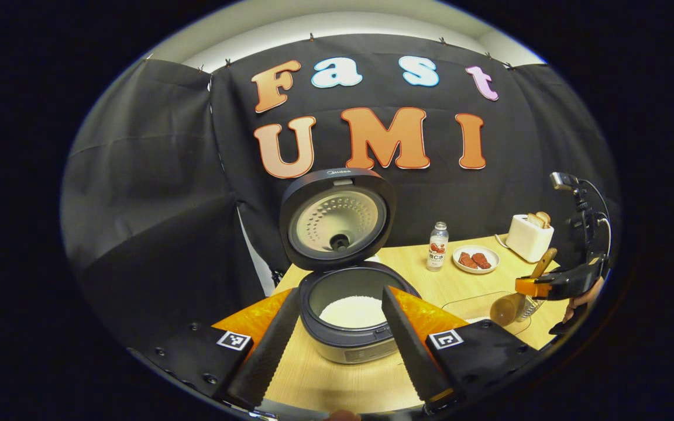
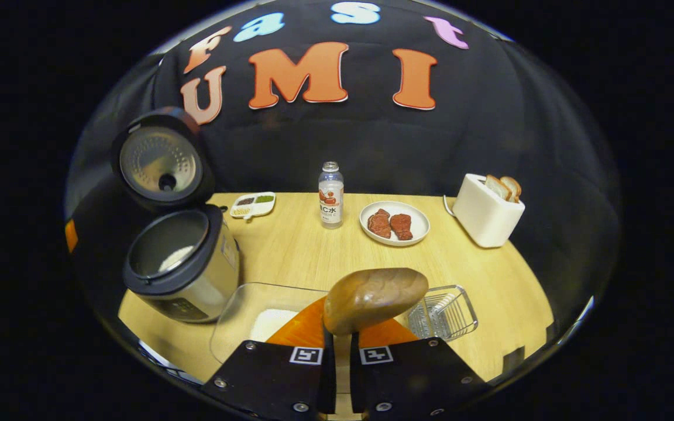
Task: Close the left gripper, press the button to open the rice cooker; take a wooden spoon from the chopstick holder with the right hand, scoop a spoonful of rice and pour it into the rice cooker, then put the wooden spoon back into the chopstick holder.
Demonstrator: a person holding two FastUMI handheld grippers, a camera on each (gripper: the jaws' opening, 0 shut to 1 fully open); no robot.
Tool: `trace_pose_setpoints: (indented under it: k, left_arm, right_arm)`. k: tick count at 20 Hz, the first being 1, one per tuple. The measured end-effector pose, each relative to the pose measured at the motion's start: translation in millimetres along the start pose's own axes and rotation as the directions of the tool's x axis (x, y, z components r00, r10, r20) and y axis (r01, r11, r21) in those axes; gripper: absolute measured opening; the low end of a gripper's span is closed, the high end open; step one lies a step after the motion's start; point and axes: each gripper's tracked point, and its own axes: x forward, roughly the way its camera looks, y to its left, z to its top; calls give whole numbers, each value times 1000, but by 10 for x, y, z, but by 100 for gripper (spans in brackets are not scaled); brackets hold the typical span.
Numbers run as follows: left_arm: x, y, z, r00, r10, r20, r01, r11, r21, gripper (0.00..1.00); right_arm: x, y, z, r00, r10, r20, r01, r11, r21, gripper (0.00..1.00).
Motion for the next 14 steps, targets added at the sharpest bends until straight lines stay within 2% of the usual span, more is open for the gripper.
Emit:
trace_pose_setpoints:
  k: [2,3,6,7,11,14]
  left_arm:
    - [-22,10,-1,1000,1,-3,-1,1000,-24,92]
    - [-18,40,-8,1000,3,-4,-3,1000,-30,95]
    - [24,109,-60,1000,20,-18,-20,1000,-20,95]
    - [28,128,-89,999,26,-30,-26,1000,-18,92]
    - [27,139,-34,999,24,-28,-24,1000,-17,95]
    - [47,123,-59,999,13,-33,-13,1000,-1,95]
  right_arm:
    - [53,61,-67,1000,-15,16,16,996,-86,9]
    - [78,100,-122,1000,-16,18,18,993,-118,9]
    - [187,195,-453,1000,-12,-17,8,980,-197,9]
    - [214,225,-542,1000,-6,-9,4,979,-205,9]
    - [195,291,-520,999,-19,46,29,971,-237,7]
    - [180,374,-545,998,-31,55,40,982,-182,7]
